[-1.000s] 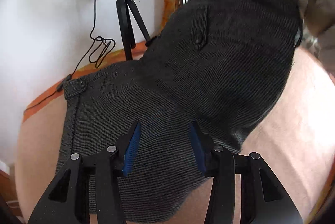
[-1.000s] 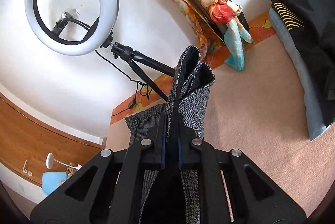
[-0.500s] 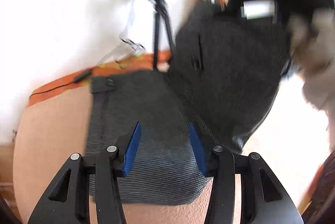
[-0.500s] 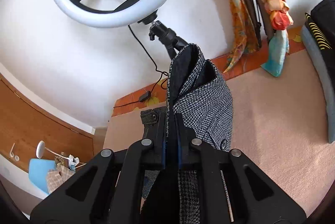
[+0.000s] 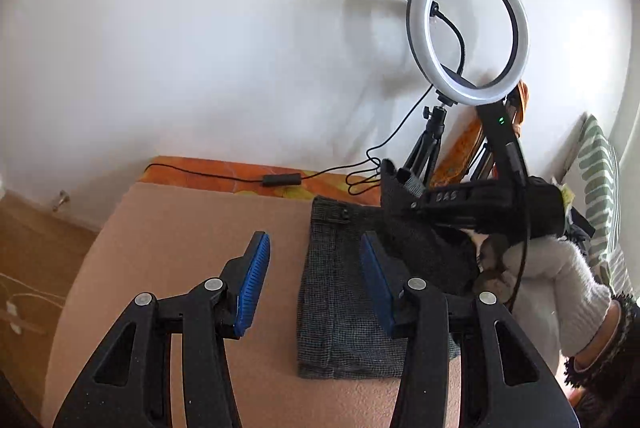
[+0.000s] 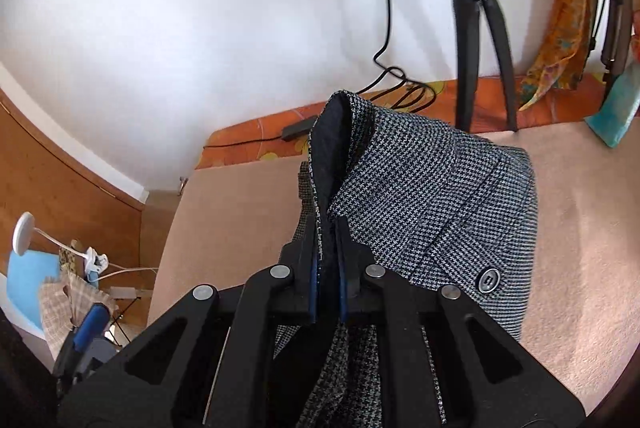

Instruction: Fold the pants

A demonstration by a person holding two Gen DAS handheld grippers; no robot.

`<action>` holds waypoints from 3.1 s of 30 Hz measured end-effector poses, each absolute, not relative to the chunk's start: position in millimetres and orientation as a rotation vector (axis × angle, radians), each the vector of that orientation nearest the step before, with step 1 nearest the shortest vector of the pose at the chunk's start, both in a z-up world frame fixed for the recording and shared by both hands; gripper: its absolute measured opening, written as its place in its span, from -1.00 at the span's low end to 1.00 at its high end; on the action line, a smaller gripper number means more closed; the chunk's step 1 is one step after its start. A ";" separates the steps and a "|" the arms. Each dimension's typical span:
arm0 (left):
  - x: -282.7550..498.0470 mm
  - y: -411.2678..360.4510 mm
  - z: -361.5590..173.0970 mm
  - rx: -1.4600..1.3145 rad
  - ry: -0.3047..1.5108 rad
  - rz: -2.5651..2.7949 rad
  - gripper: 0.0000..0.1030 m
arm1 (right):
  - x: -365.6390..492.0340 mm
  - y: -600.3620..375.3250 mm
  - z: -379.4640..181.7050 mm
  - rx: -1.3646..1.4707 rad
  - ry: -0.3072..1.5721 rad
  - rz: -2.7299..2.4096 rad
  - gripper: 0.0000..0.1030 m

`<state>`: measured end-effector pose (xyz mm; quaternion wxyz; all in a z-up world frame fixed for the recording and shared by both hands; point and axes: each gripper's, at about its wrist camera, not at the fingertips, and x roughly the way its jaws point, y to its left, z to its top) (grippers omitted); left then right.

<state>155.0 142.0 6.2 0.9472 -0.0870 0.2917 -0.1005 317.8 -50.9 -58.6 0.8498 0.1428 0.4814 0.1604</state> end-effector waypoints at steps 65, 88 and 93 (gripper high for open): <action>159.0 128.6 -94.5 -0.789 0.943 -0.269 0.11 | 327.2 -105.6 -95.7 0.016 1.003 0.470 0.47; 156.8 132.4 -134.6 -1.004 1.007 -0.180 0.30 | 332.6 -175.8 -144.1 0.424 1.180 0.522 0.54; 160.3 134.2 -139.2 -1.068 0.950 -0.190 0.43 | 334.6 -165.1 -150.0 0.424 1.192 0.532 0.54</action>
